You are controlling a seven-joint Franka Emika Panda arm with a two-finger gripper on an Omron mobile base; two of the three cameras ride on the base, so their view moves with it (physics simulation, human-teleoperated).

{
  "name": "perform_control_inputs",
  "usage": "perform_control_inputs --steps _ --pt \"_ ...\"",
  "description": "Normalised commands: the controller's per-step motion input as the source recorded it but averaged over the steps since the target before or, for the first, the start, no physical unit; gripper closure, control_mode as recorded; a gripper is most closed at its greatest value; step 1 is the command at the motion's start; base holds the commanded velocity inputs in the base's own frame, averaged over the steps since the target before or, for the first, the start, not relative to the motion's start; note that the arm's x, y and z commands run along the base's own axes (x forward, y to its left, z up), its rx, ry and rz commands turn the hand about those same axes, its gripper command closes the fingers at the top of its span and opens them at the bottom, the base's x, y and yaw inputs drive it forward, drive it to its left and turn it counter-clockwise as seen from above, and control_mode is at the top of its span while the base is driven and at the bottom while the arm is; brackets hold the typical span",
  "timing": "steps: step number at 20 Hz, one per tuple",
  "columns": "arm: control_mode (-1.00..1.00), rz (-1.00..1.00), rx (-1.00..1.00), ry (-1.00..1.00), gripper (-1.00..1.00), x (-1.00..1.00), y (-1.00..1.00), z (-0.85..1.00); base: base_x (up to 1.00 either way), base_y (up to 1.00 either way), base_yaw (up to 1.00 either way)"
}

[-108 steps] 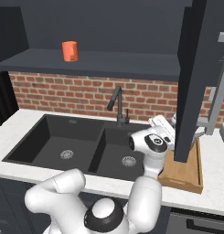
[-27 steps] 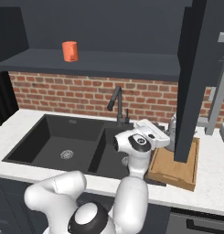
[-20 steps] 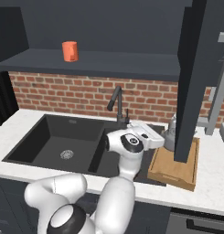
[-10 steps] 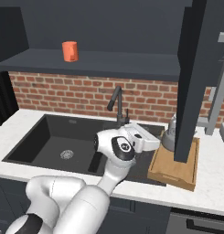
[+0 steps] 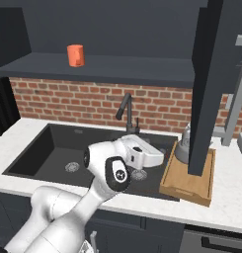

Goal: Pick the kettle from the counter and place it on the tray. Then pick the mug from the cabinet and place it on the tray. Then close the cabinet doors.

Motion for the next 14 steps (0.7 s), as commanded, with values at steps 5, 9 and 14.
perform_control_inputs --steps 5,9,14 --pt "-1.00 0.02 0.00 0.19 -1.00 -0.39 0.53 0.54 0.00 0.00 0.00" --pt "-1.00 0.08 0.00 0.27 -1.00 -0.37 0.48 0.59 0.00 0.00 0.00" --pt "-1.00 0.15 0.05 0.21 -1.00 -0.48 0.43 0.55 0.00 0.00 0.00"
